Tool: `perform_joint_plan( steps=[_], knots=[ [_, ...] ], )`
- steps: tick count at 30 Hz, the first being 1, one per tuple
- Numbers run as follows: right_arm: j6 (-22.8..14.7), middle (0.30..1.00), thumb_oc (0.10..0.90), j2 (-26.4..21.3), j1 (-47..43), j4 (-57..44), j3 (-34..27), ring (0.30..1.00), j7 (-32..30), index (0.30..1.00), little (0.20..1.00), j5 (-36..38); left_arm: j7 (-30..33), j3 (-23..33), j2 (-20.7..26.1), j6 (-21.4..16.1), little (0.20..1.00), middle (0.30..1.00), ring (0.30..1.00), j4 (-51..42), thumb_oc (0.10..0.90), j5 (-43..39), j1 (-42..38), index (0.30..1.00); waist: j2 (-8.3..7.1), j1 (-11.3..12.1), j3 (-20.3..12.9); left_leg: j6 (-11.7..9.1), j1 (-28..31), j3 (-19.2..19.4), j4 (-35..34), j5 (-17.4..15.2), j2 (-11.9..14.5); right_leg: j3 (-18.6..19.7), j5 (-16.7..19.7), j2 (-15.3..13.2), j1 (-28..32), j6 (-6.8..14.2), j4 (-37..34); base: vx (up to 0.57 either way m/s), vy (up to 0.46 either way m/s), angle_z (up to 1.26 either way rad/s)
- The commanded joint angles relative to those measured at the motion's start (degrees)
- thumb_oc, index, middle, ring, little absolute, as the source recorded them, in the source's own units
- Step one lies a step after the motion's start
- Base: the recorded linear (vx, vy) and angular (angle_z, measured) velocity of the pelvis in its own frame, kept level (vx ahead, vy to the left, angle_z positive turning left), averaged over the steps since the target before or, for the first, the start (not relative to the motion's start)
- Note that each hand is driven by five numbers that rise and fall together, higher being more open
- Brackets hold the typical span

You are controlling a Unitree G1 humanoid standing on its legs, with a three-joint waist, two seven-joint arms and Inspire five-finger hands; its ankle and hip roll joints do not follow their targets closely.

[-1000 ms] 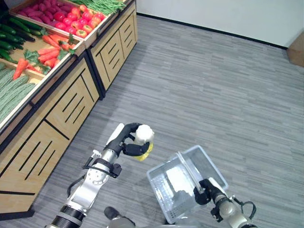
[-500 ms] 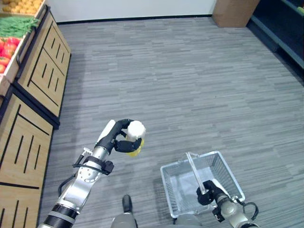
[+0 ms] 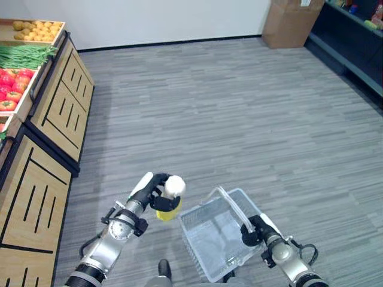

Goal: Get the vegetables into the basket

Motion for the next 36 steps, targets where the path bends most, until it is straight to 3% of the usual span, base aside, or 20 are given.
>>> perform_joint_plan(
  steps=[1,6,14,18,20,25,29,36],
  knots=[
    [-2.4,0.300,0.400,-3.1,-8.6,-3.5,-1.0,0.300,-2.3,0.300,0.300,-0.8,2.8,-1.2,0.2,-3.2,0.300,0.300,0.300,-1.0,0.400,5.6,-8.6,0.300,0.05,1.8,-2.5,0.4,3.0,2.2,0.5,-4.7,0.3,0.4,1.4,-2.5,-3.0,5.1,3.1,0.04,0.002,-0.05],
    [-2.0,0.300,0.400,-3.4,-9.9,-8.4,-0.5,0.300,-2.1,0.300,0.300,-1.3,3.2,-3.0,0.4,-2.7,0.300,0.300,0.300,0.9,0.400,10.2,-10.9,0.300,0.40,1.8,-2.6,0.3,3.7,2.6,0.5,-4.7,0.5,1.0,1.1,-2.3,-2.8,4.8,3.2,0.03,-0.010,-0.13],
    [-1.6,0.300,0.400,-4.7,-12.6,-17.3,3.3,0.300,-0.2,0.300,0.300,-5.4,2.9,-9.3,-1.0,-2.3,0.300,0.300,0.300,5.6,0.400,17.3,-16.0,0.300,2.22,1.0,-2.4,-0.1,3.9,3.1,0.7,-4.5,0.7,1.5,0.9,-2.1,-2.9,4.3,2.5,0.01,-0.026,-0.06],
    [-1.6,0.300,0.400,-4.8,-14.7,-18.3,6.0,0.300,0.3,0.300,0.300,-8.3,2.6,-13.1,-3.0,-2.8,0.300,0.300,0.300,7.8,0.400,19.8,-18.5,0.300,3.46,0.7,-2.0,-0.4,3.4,3.3,0.7,-4.3,0.7,1.6,0.9,-2.1,-3.0,4.2,1.9,-0.01,-0.015,-0.06],
    [-2.1,0.300,0.400,-4.5,-16.3,-20.6,7.4,0.300,0.4,0.300,0.300,-7.9,2.6,-16.1,-5.3,-2.6,0.300,0.300,0.300,11.0,0.400,21.1,-20.8,0.300,4.68,0.0,-1.4,-0.7,2.8,3.5,0.6,-3.9,0.6,1.7,1.3,-2.3,-3.8,4.2,1.6,-0.04,0.008,-0.05],
    [-2.9,0.300,0.400,-4.7,-17.8,-26.3,9.4,0.300,0.8,0.300,0.300,-7.1,3.6,-19.4,-8.4,-2.4,0.300,0.300,0.300,15.6,0.400,23.0,-24.0,0.300,5.97,-1.0,-0.7,-1.2,1.4,4.0,0.5,-3.1,0.9,1.8,2.2,-2.5,-5.0,4.3,0.8,-0.04,0.002,-0.01],
    [-3.9,0.300,0.400,-4.6,-17.9,-30.8,10.8,0.300,1.2,0.300,0.300,-5.0,3.9,-22.2,-11.4,-2.0,0.300,0.300,0.300,20.5,0.400,24.8,-26.2,0.300,6.29,-1.9,-0.1,-1.6,0.6,4.8,0.5,-2.6,1.6,2.5,2.8,-2.2,-6.2,4.4,0.5,-0.05,-0.026,-0.09],
    [-6.3,0.300,0.400,-6.0,-17.5,-41.3,12.1,0.300,1.1,0.300,0.300,0.5,5.6,-25.4,-17.3,-1.0,0.300,0.300,0.300,33.5,0.400,27.3,-28.7,0.300,5.10,-3.5,0.8,-2.3,0.0,7.0,0.5,-1.8,3.1,3.9,3.7,-1.2,-8.0,4.5,0.3,-0.04,-0.041,-0.13]
  ],
)
